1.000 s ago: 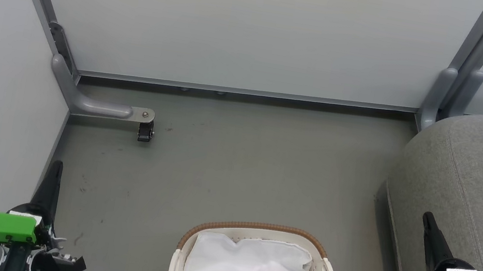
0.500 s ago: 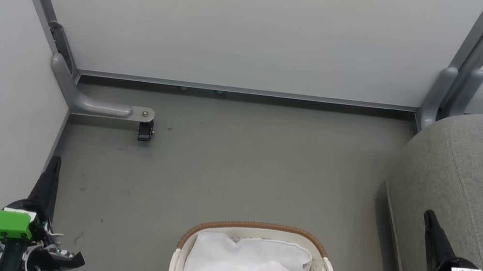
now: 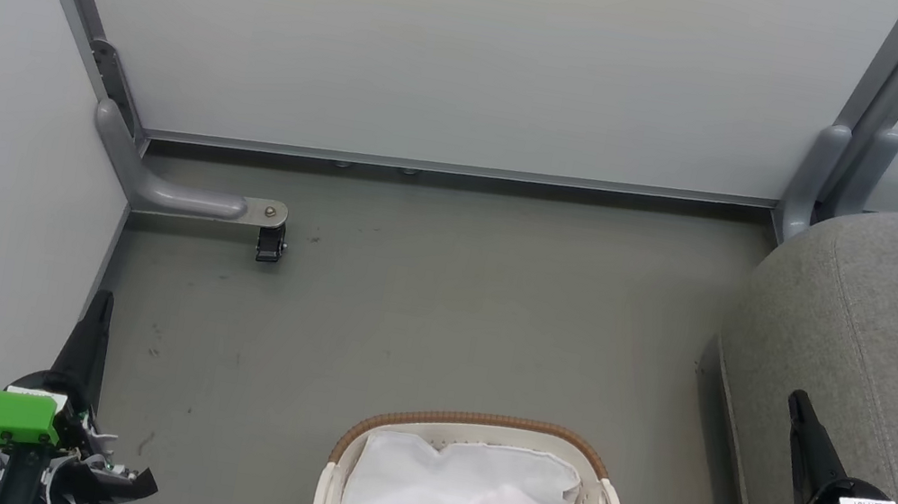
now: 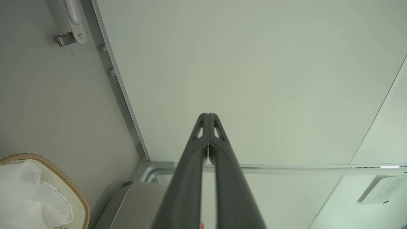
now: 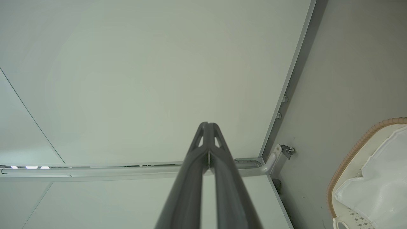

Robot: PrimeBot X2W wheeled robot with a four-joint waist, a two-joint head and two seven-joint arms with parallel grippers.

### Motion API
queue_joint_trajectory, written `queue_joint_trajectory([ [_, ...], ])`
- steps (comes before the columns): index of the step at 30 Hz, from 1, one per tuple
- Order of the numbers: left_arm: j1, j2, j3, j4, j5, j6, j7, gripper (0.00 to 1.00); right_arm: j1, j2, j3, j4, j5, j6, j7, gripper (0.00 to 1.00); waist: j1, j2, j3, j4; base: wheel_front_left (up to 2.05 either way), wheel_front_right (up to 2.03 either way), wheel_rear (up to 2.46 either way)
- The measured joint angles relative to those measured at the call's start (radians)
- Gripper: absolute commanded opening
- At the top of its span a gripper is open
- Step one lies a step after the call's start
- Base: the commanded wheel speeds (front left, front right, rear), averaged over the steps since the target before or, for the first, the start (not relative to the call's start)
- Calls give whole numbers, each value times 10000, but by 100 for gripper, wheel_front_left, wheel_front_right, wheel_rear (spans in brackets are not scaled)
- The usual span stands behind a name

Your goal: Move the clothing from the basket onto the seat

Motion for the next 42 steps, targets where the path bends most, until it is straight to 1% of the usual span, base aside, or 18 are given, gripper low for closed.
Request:
queue_joint_trajectory([
  [42, 0, -2, 8, 0, 0, 0, 8, 0, -2, 0, 0, -2, 0, 0, 0, 0, 0, 0, 0, 0, 0, 0, 0],
])
